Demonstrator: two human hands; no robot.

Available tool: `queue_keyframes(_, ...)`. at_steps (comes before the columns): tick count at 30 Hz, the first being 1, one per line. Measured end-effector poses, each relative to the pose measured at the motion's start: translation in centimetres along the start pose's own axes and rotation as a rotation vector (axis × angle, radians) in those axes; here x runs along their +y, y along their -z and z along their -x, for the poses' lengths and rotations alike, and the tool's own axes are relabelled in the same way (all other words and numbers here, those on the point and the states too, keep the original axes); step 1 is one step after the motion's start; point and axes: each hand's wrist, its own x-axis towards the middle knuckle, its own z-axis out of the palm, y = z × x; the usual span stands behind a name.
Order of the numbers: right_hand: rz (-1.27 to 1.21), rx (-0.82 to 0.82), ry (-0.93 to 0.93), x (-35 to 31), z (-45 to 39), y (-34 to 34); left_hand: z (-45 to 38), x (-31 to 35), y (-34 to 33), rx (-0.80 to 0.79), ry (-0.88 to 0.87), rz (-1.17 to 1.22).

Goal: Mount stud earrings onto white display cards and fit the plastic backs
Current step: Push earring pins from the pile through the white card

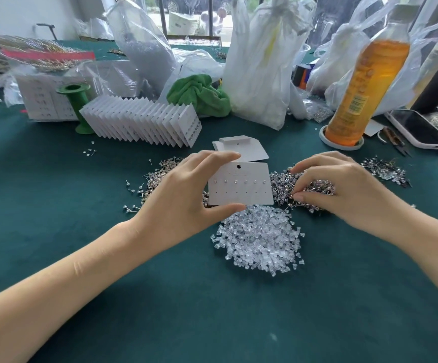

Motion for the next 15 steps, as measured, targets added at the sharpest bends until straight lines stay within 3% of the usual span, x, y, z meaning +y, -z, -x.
queue_keyframes(4, -0.191, 0.183, -0.096, -1.5, 0.1, 0.6, 0.1, 0.5, -0.5, -0.023, 0.011, 0.032)
queue_keyframes(8, -0.36, 0.317, -0.024, -4.5, 0.7, 0.1, 0.2, 1.5, -0.9, -0.031, 0.024, 0.078)
queue_keyframes(15, -0.284, 0.244, 0.167, -6.7, 0.9, -2.9, 0.7, 2.7, -1.4, -0.075, -0.03, 0.125)
